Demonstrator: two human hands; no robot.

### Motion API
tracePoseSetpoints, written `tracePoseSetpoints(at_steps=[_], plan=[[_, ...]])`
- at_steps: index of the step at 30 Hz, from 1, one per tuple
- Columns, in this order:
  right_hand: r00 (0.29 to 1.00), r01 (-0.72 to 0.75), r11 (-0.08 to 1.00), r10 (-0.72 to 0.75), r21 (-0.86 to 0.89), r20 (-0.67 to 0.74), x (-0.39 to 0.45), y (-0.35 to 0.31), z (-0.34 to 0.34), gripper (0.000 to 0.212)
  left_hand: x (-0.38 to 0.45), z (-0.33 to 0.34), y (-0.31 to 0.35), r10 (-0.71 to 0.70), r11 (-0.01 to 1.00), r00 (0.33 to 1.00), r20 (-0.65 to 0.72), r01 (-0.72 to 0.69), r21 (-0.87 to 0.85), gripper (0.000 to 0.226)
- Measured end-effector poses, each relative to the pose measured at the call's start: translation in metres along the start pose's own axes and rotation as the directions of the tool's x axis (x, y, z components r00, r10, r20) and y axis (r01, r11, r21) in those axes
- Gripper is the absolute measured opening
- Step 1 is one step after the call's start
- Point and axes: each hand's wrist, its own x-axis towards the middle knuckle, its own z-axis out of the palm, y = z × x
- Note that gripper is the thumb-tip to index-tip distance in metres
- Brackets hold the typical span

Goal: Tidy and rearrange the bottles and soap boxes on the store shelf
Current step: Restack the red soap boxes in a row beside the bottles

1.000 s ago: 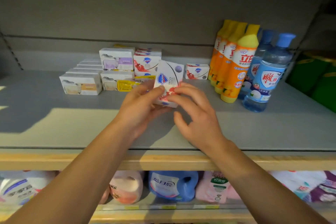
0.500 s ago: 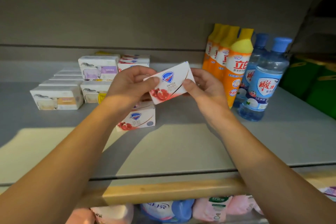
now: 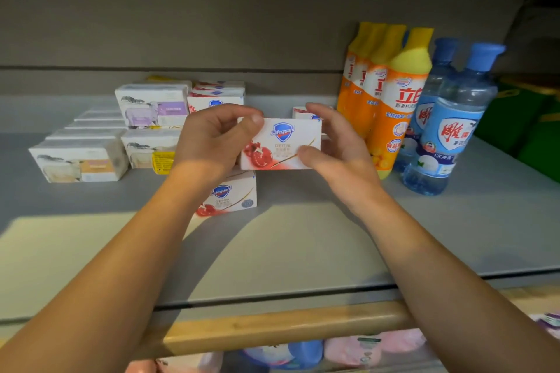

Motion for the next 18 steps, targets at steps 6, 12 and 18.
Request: tracePoseSetpoints(at_steps=[6, 12, 18], plan=[[0.97, 0.238, 0.812, -0.17, -0.532, 0.174, 0.007, -0.019, -0.008, 0.047, 0.006, -0.005, 0.009, 0.122, 0.969, 0.984, 0.133, -0.147, 0.2, 0.02], [0.969, 0.247, 0.548, -0.129, -0.8, 0.211, 0.019, -0.021, -0.012, 0.045, 0.008, -0.015, 0.004, 0.163, 0.874, 0.967, 0.195, -0.233, 0.427, 0.037], [0.995, 0.068, 0.341, -0.086, -0.938, 0.041, 0.041, 0.007, -0.011, 0.049, 0.009, -0.042, -0.014, 0.087, 0.659, 0.987, 0.135, -0.158, 0.735, 0.034]])
